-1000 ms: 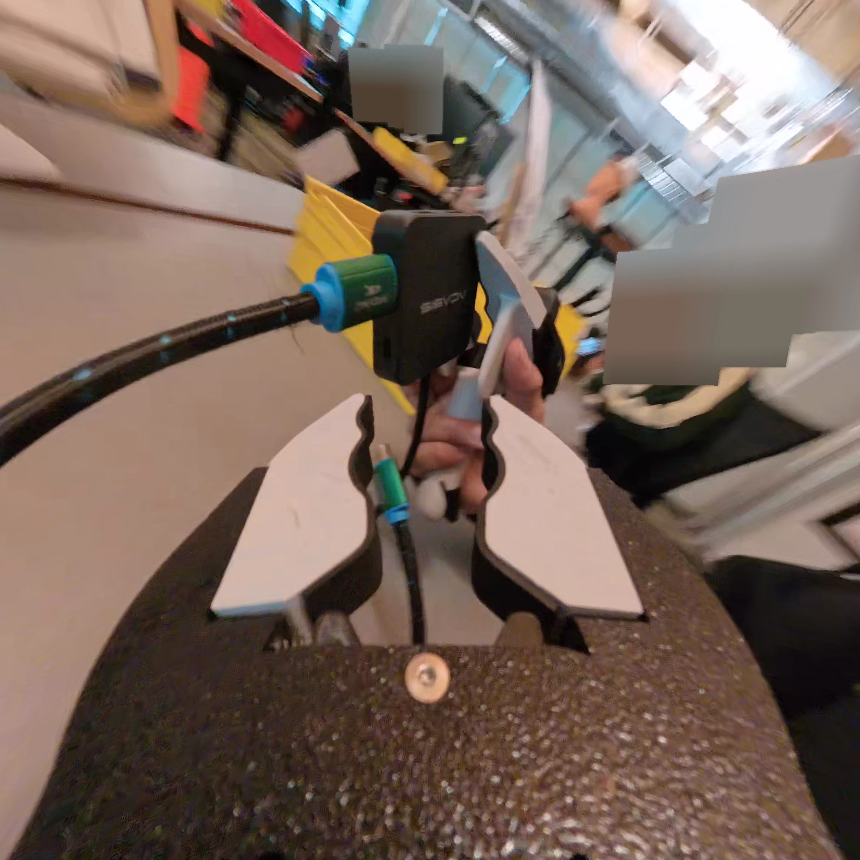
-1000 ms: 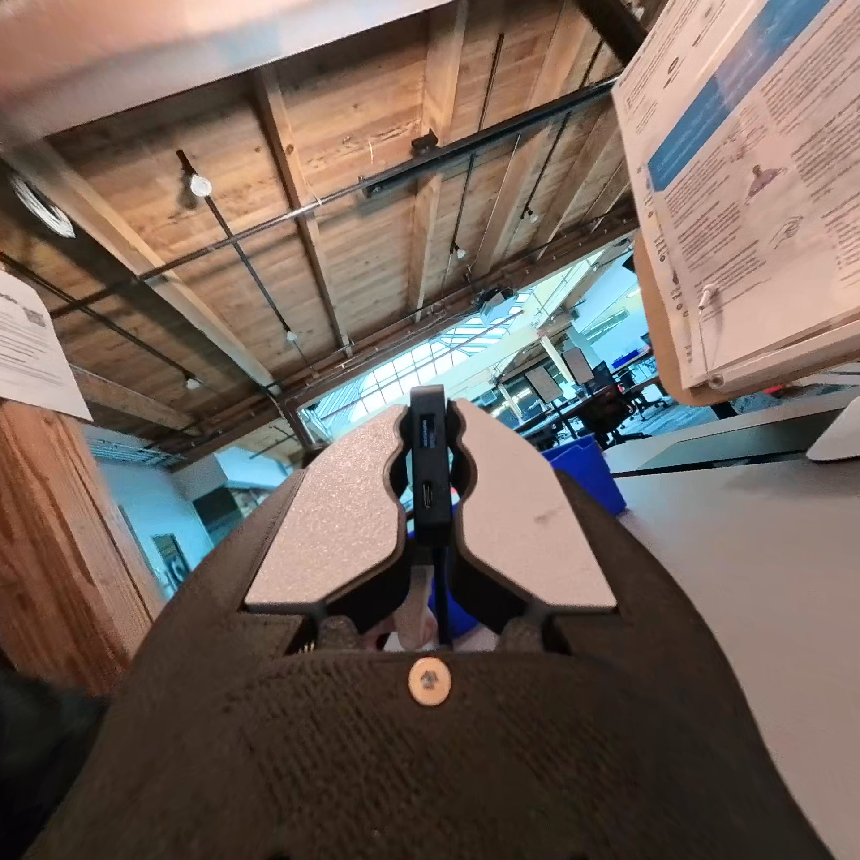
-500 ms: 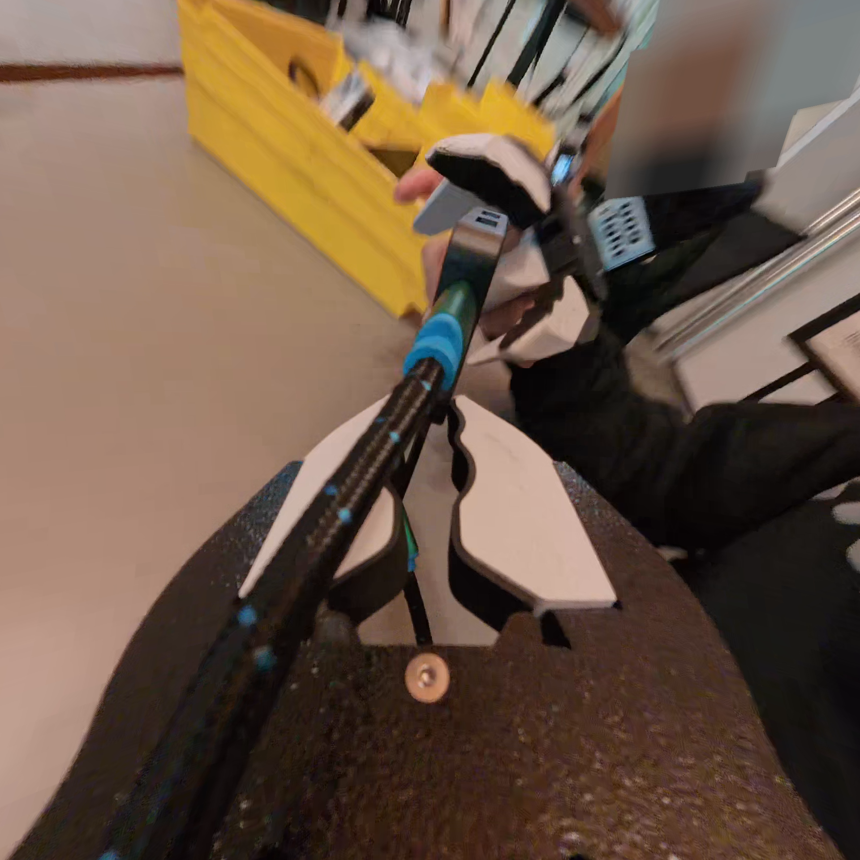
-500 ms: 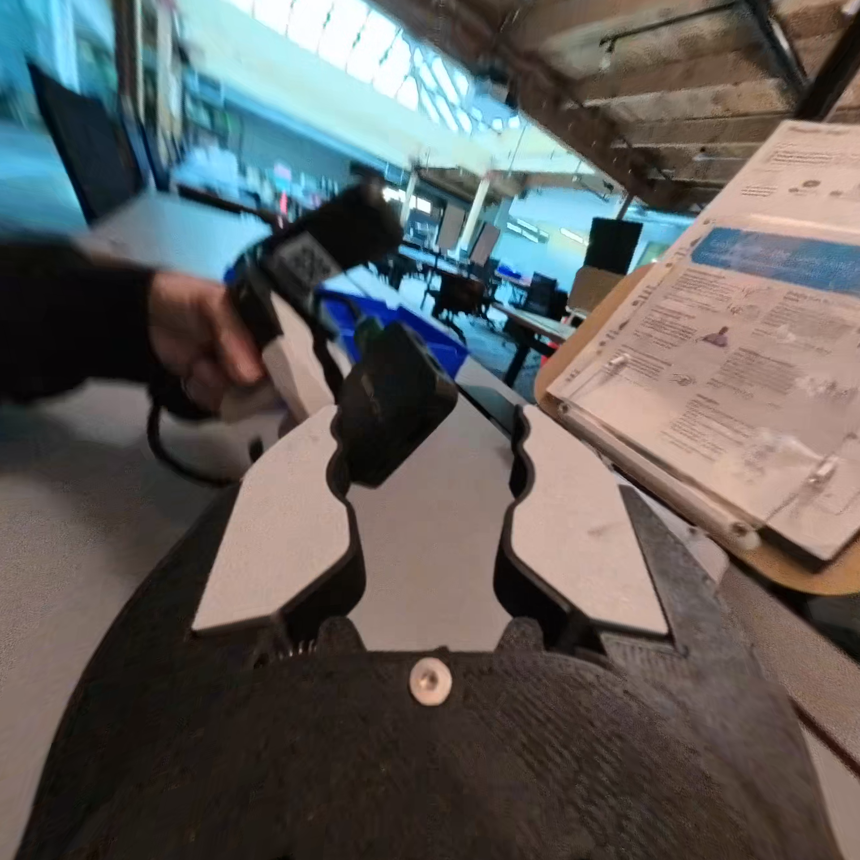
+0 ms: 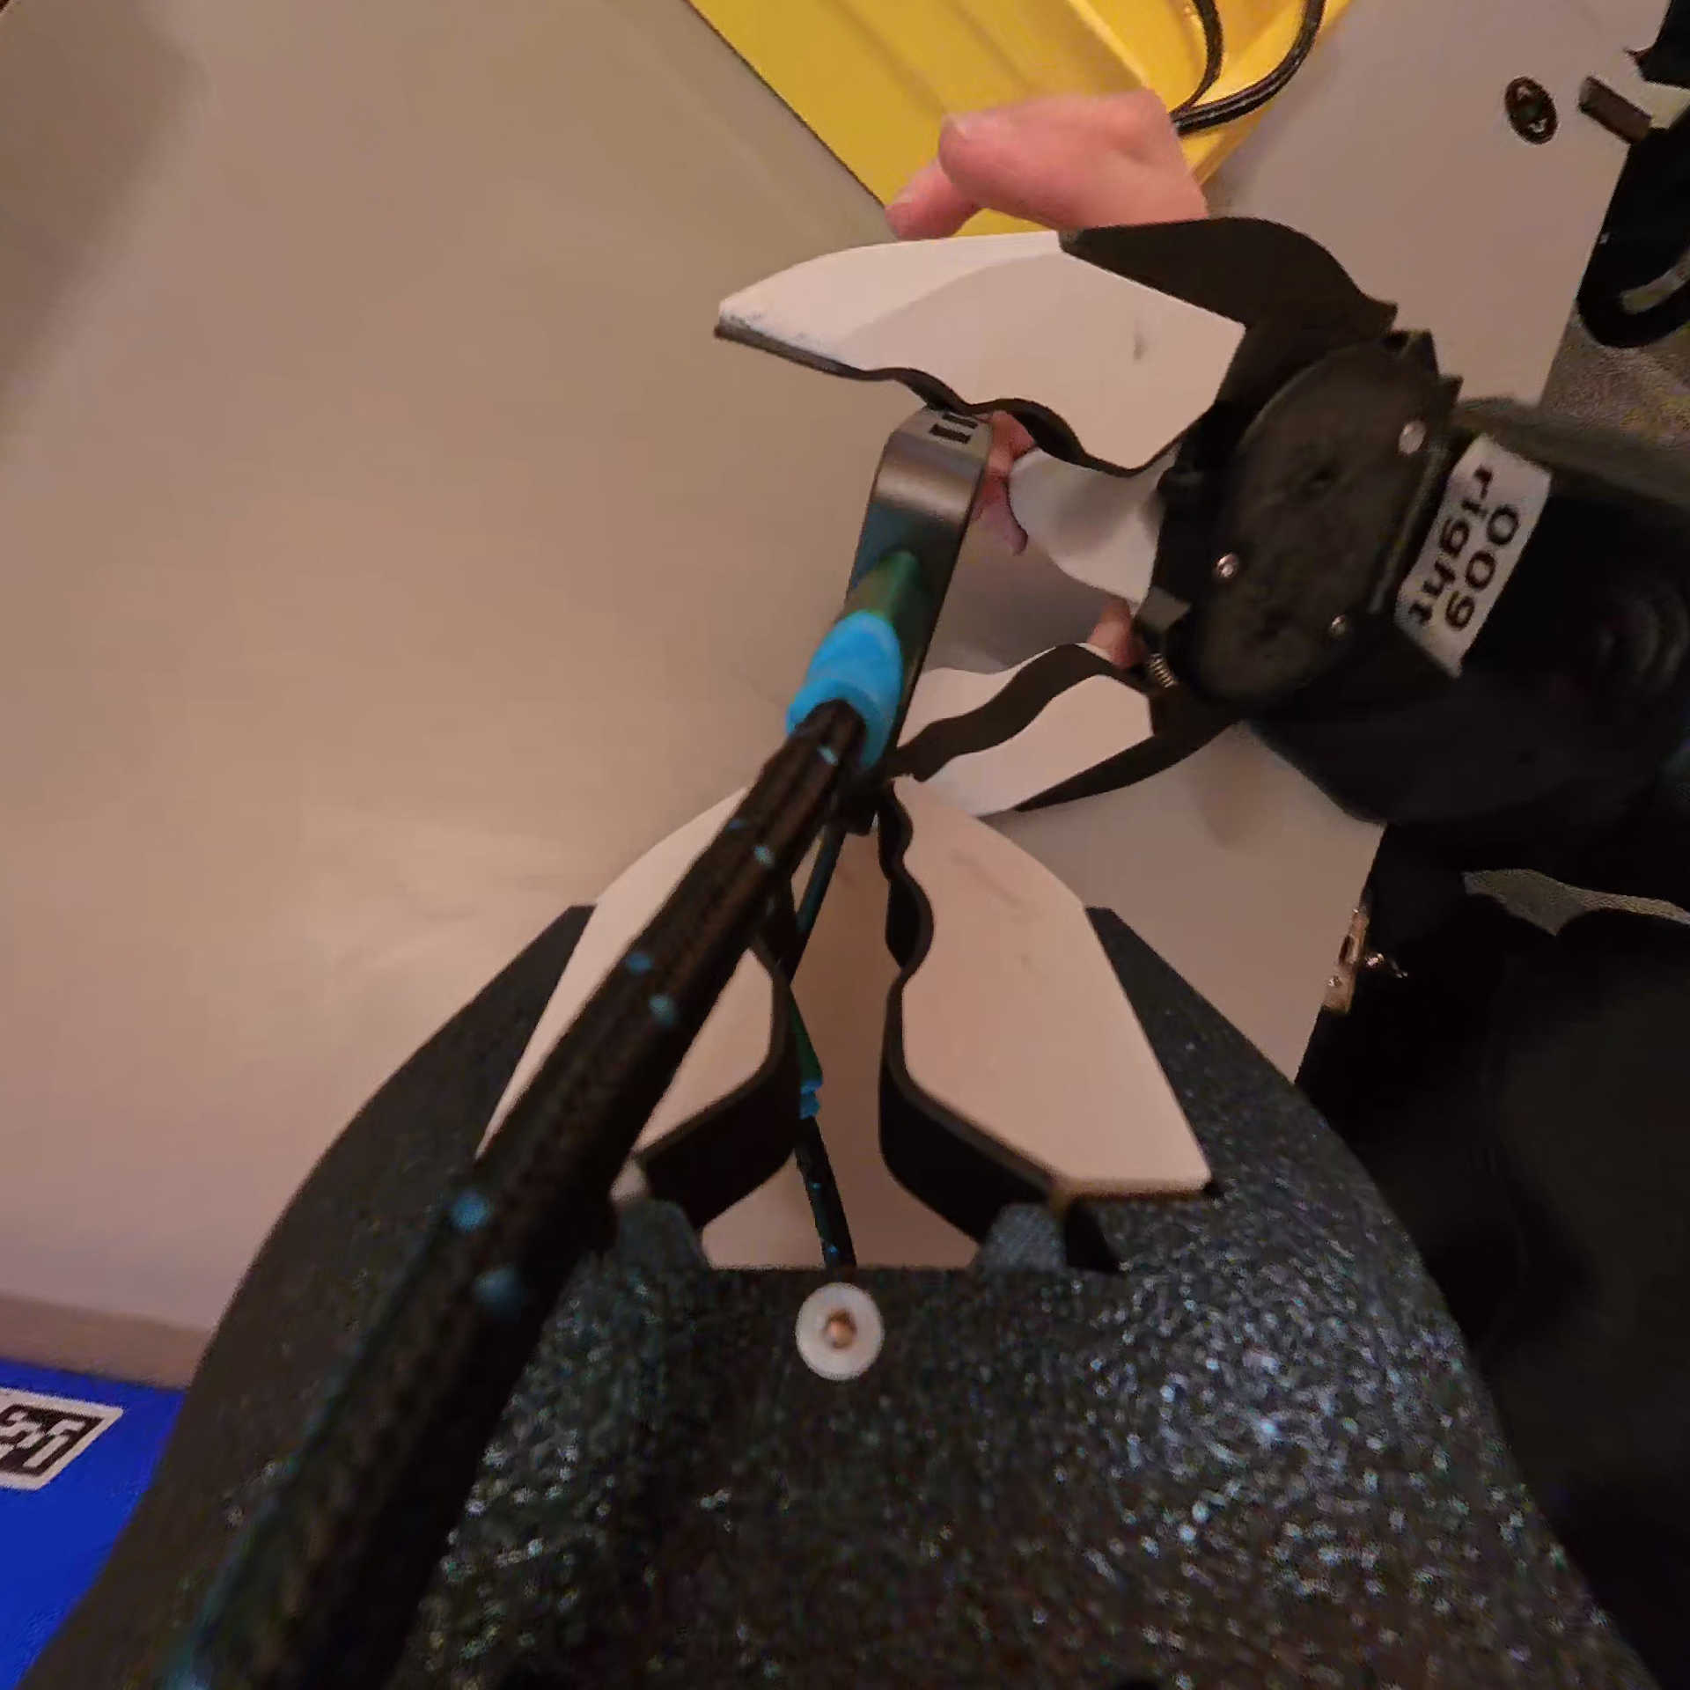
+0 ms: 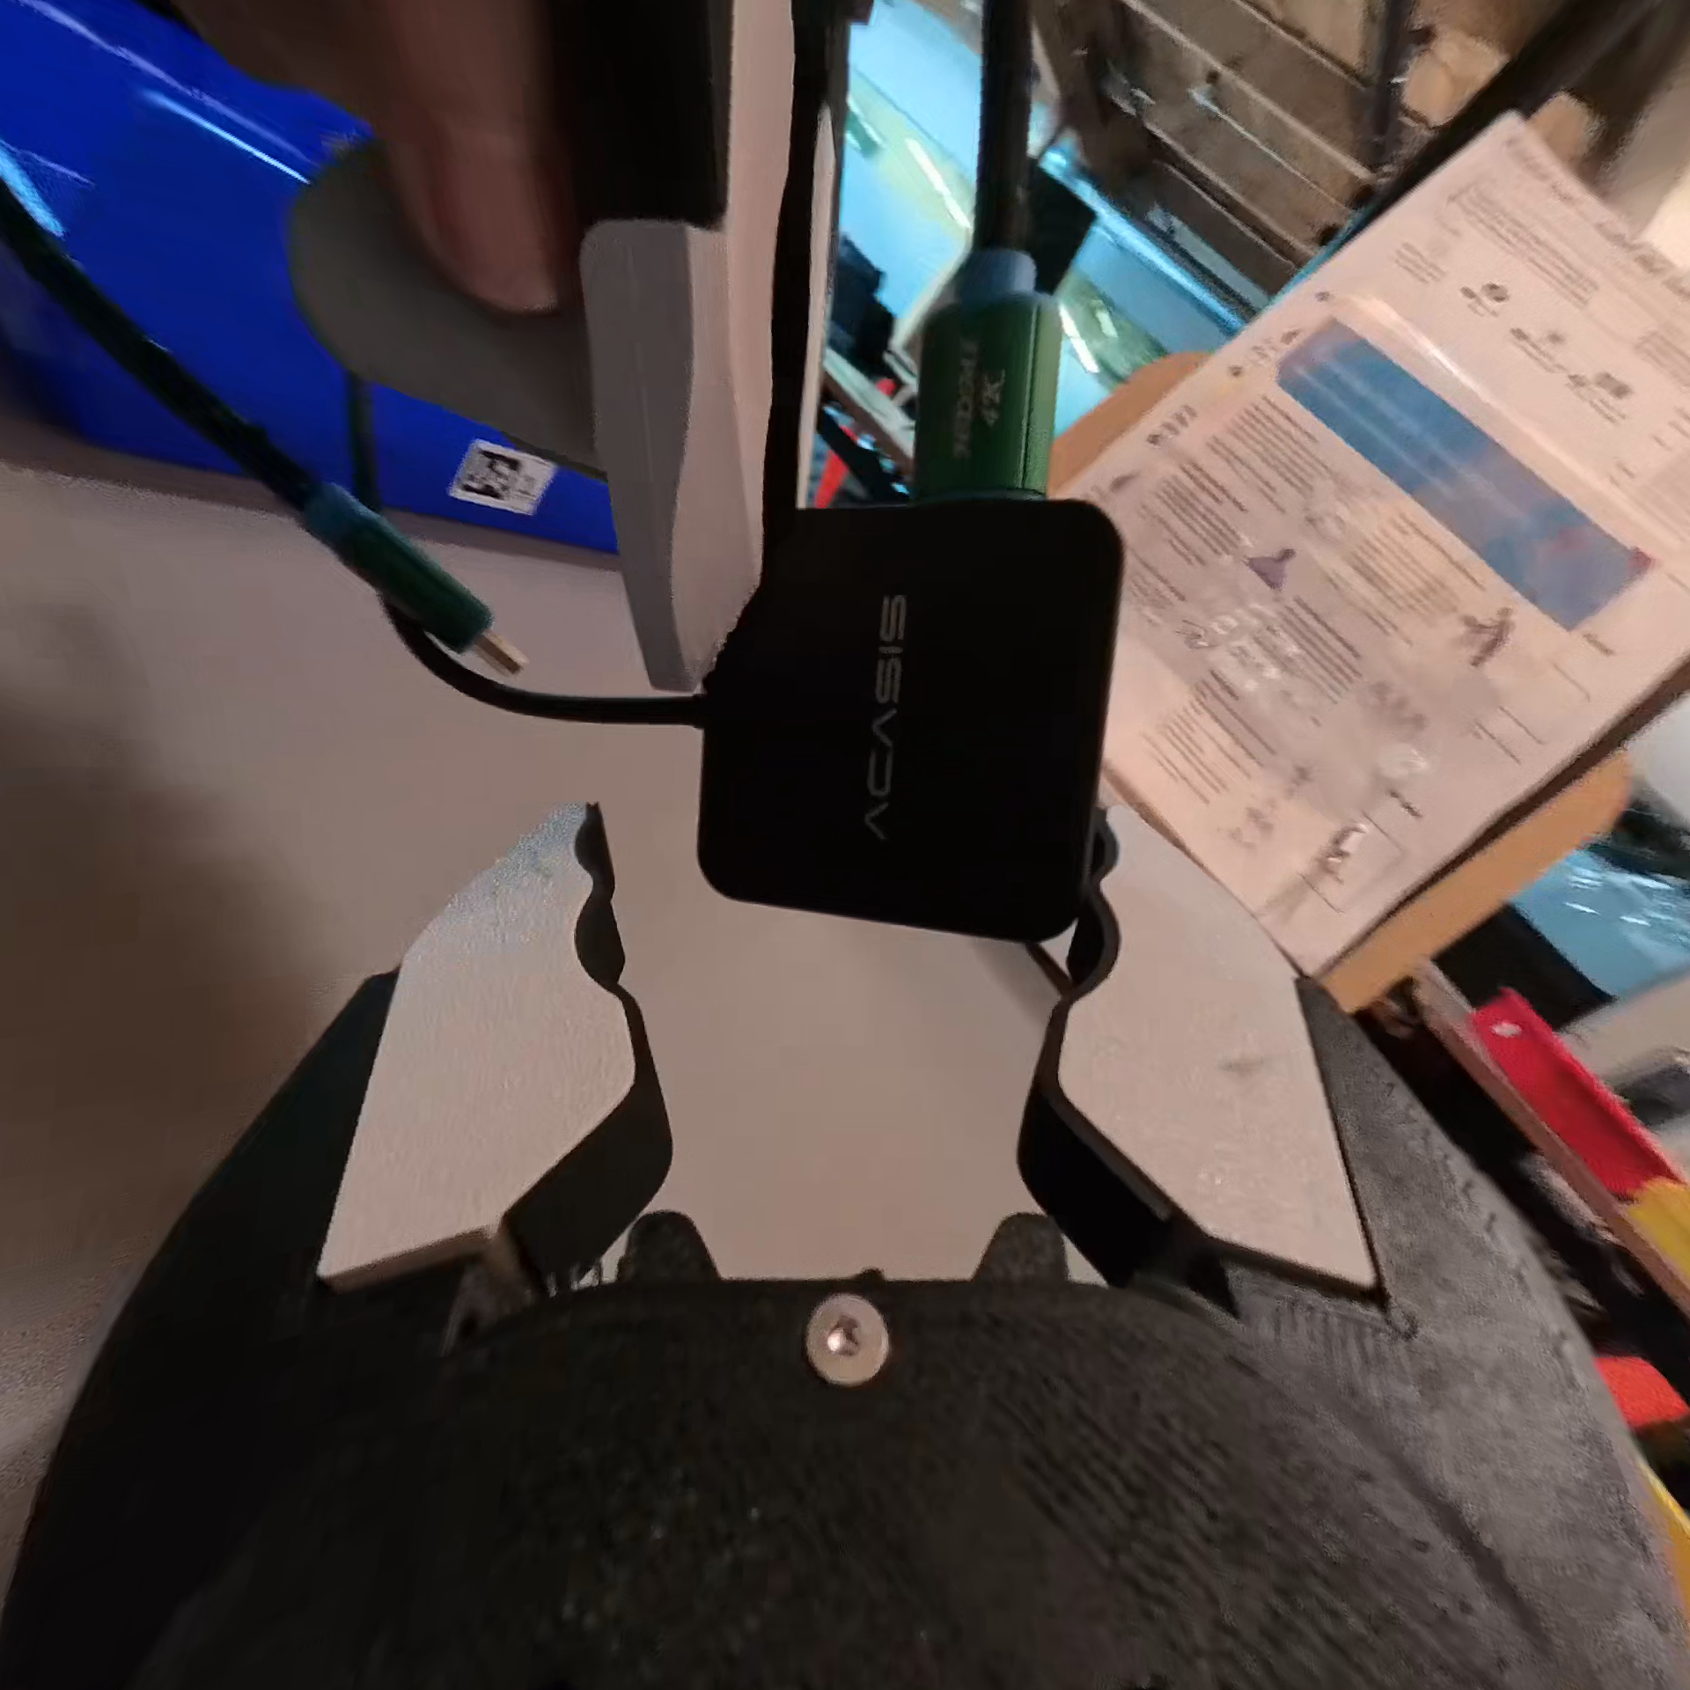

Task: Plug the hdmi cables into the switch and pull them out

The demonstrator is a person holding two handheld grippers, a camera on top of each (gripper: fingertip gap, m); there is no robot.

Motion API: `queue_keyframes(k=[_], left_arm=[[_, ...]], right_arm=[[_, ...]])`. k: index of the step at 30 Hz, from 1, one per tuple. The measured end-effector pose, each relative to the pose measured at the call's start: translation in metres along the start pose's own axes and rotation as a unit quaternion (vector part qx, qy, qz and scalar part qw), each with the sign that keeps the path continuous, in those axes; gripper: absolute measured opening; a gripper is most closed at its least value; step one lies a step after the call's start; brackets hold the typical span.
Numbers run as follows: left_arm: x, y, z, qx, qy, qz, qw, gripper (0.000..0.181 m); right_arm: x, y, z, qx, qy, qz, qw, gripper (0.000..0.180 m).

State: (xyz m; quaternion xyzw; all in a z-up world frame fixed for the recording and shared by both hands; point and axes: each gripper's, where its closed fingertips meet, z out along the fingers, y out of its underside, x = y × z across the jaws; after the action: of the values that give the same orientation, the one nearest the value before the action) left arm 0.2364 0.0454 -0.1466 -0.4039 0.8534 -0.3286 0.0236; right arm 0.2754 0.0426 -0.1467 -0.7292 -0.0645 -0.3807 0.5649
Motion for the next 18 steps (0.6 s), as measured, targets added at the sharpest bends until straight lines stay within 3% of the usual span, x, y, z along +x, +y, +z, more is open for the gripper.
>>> queue_keyframes(k=[3,4,10,18], left_arm=[[0.002,0.0,0.003,-0.014,-0.005,-0.002,1.0,0.014],[0.002,0.0,0.004,-0.02,-0.01,-0.001,1.0,0.014],[0.002,-0.003,0.003,-0.038,-0.035,0.005,0.999,0.014],[-0.007,-0.01,0.005,-0.018,-0.07,0.029,0.997,0.02]], right_arm=[[0.009,0.006,0.0,-0.013,0.063,-0.057,0.996,0.094],[0.013,0.008,0.0,-0.019,0.082,-0.066,0.994,0.083],[0.018,0.007,-0.002,-0.018,0.107,-0.076,0.991,0.084],[0.015,0.019,0.004,-0.058,0.075,0.012,0.995,0.08]])
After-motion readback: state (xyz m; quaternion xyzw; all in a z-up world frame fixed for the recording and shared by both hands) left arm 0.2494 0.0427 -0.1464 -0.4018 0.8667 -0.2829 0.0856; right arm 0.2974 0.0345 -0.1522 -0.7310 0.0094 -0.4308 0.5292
